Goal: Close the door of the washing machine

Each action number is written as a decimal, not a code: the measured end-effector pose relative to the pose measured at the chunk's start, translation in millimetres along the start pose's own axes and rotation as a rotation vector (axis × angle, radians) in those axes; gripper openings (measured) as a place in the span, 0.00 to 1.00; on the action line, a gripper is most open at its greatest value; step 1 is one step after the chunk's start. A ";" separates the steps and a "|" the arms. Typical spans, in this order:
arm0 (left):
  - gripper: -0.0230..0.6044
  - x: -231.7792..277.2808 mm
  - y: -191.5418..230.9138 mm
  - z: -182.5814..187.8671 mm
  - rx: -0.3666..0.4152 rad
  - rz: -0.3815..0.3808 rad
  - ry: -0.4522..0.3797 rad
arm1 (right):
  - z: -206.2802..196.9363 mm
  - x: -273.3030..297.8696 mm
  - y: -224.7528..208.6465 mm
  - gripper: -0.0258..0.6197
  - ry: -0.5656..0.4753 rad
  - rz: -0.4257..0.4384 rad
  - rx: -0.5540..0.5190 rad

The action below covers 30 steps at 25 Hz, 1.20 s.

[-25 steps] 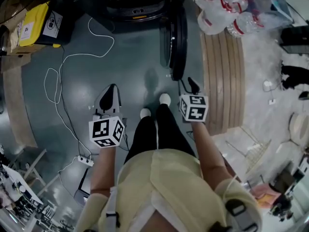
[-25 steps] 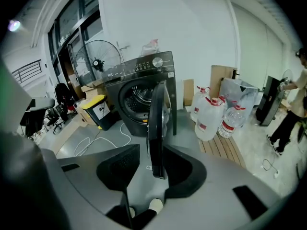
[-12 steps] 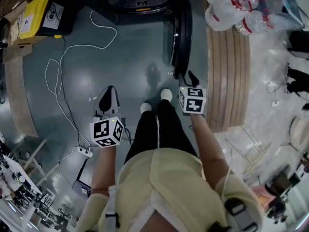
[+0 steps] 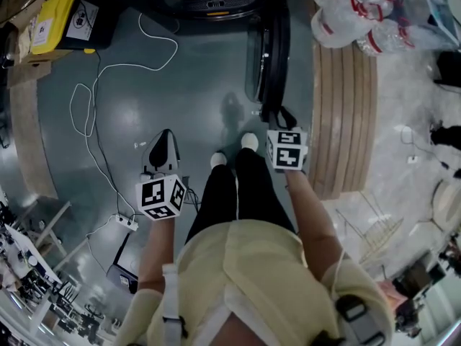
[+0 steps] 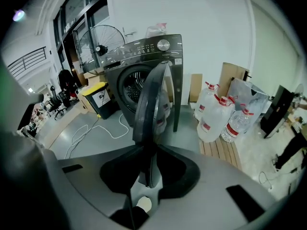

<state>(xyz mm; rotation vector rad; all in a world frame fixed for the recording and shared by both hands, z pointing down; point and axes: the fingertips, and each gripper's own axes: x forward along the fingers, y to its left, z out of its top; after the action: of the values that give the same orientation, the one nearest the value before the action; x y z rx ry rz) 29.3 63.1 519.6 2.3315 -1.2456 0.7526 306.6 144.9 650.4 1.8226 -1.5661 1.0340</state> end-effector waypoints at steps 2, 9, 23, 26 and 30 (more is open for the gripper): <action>0.05 0.9 0.5 1.3 -0.001 0.007 0.001 | -0.2 0.4 -0.1 0.15 0.005 0.001 -0.014; 0.05 2.8 -2.3 6.5 0.004 0.024 -0.005 | 0.2 4.2 5.6 0.15 0.016 0.021 -0.015; 0.05 -1.9 35.1 -6.4 -0.061 0.044 -0.040 | 10.9 19.1 55.5 0.15 0.069 -0.044 0.059; 0.05 4.9 51.0 -3.1 -0.061 0.032 -0.041 | 15.9 22.9 67.1 0.15 0.074 -0.078 0.070; 0.05 6.3 84.7 8.6 -0.047 0.019 -0.050 | 24.9 29.6 90.6 0.15 0.082 -0.116 0.102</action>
<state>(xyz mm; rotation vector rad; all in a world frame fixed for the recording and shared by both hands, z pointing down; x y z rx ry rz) -36.9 9.4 524.2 2.3174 -1.2943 0.6678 224.7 90.2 651.9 1.8892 -1.3652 1.1374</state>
